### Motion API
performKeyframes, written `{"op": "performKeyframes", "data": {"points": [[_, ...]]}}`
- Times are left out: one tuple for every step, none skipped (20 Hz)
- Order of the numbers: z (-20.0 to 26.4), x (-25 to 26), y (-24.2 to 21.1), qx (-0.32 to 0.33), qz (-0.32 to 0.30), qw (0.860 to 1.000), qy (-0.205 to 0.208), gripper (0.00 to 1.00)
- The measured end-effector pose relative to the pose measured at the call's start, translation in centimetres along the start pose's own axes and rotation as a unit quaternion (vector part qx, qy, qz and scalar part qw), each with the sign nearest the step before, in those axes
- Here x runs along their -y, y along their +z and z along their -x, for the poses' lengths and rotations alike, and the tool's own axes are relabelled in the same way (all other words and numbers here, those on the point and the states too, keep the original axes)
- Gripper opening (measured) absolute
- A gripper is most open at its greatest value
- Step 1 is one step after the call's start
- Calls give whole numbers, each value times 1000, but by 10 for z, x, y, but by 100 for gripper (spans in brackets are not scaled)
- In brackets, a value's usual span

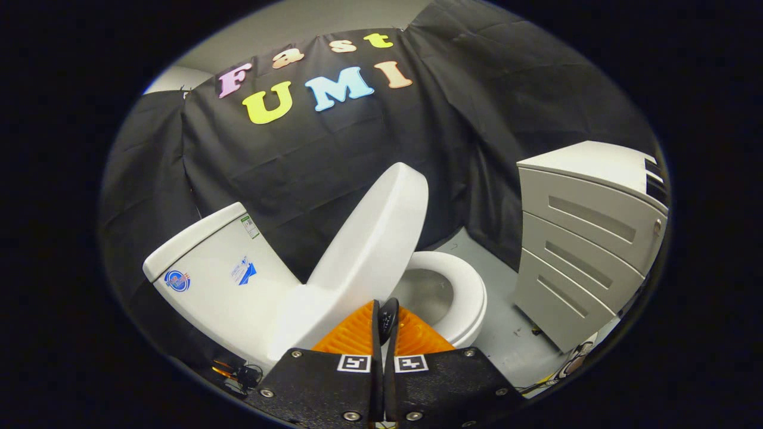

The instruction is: Open the toilet lid.

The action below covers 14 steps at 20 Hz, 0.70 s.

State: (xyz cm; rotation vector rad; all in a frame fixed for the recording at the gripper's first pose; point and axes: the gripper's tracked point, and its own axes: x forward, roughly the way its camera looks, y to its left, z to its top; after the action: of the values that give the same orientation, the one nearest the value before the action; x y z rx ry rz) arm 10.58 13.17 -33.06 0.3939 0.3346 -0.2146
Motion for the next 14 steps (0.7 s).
{"op": "performKeyframes", "data": {"points": [[2,-4,2,-6,-3,1000,4,0],[5,-7,1,-12,-2,1000,9,0],[5,-10,3,-20,-1,1000,10,0],[4,-11,4,-26,5,1000,7,0],[7,-13,4,-33,14,999,4,0],[7,-14,5,-37,22,999,-1,0],[9,-16,9,-39,24,999,-6,0],[9,-16,11,-43,21,999,-10,0],[9,-17,14,-43,14,999,-15,0],[11,-22,15,-43,8,999,-17,0],[12,-26,16,-41,5,999,-22,0],[12,-27,17,-43,9,999,-27,0],[13,-31,17,-43,18,998,-32,0],[14,-34,19,-41,26,998,-37,0]]}}
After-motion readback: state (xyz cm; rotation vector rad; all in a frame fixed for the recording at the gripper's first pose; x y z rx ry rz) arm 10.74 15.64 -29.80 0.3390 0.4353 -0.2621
